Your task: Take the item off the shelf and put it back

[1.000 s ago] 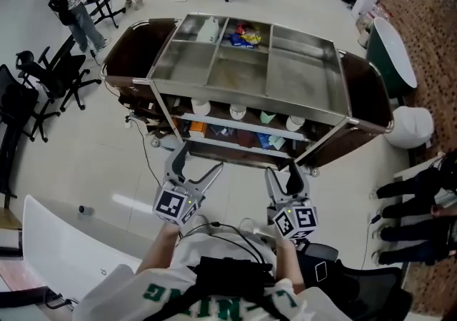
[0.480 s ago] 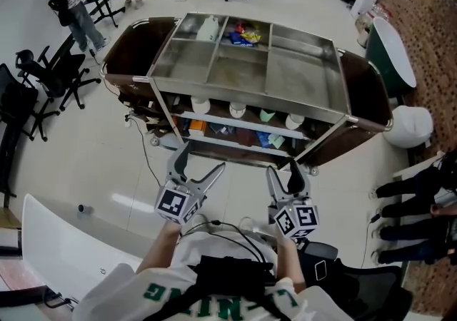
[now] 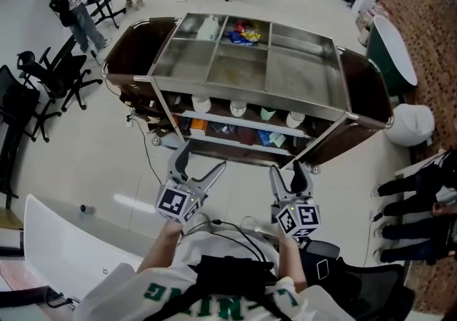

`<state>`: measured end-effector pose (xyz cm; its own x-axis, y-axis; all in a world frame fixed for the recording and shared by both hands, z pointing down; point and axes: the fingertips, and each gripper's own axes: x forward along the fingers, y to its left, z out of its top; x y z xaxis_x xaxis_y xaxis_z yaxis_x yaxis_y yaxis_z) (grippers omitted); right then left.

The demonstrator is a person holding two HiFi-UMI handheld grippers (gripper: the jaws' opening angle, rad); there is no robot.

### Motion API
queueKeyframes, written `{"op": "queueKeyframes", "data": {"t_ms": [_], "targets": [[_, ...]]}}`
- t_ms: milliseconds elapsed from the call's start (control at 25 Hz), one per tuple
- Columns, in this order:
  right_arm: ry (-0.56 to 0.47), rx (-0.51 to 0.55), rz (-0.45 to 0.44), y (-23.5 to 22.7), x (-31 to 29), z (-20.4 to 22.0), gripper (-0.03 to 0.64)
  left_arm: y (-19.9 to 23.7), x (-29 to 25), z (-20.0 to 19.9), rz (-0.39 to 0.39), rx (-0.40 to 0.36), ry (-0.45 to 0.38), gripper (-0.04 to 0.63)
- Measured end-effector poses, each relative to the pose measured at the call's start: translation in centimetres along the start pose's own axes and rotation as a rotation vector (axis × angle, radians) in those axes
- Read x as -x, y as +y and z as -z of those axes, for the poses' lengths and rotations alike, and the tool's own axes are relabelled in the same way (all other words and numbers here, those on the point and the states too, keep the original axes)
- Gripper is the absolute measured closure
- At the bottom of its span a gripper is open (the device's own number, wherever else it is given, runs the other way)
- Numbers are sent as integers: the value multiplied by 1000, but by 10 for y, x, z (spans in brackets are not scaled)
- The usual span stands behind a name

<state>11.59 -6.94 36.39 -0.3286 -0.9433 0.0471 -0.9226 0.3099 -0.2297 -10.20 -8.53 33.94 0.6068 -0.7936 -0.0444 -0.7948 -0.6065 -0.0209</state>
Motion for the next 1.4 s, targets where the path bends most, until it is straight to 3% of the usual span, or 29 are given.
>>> {"op": "queueKeyframes", "data": {"t_ms": [640,840,960,1240,1400], "targets": [[-11,65,117,-58,24,14,298,-23,-27,21,52,6,17,189],[30,58,180,-99,36,42,298,-35,-50,39,112,40,29,189],[-4,69,210,-122,54,54,298,-43,-69,52,160,68,56,189],[12,58,283,-169,95,105,296,-60,-105,64,251,51,63,189],[64,67,307,-183,90,140,224,-55,-114,65,237,37,57,189]]}}
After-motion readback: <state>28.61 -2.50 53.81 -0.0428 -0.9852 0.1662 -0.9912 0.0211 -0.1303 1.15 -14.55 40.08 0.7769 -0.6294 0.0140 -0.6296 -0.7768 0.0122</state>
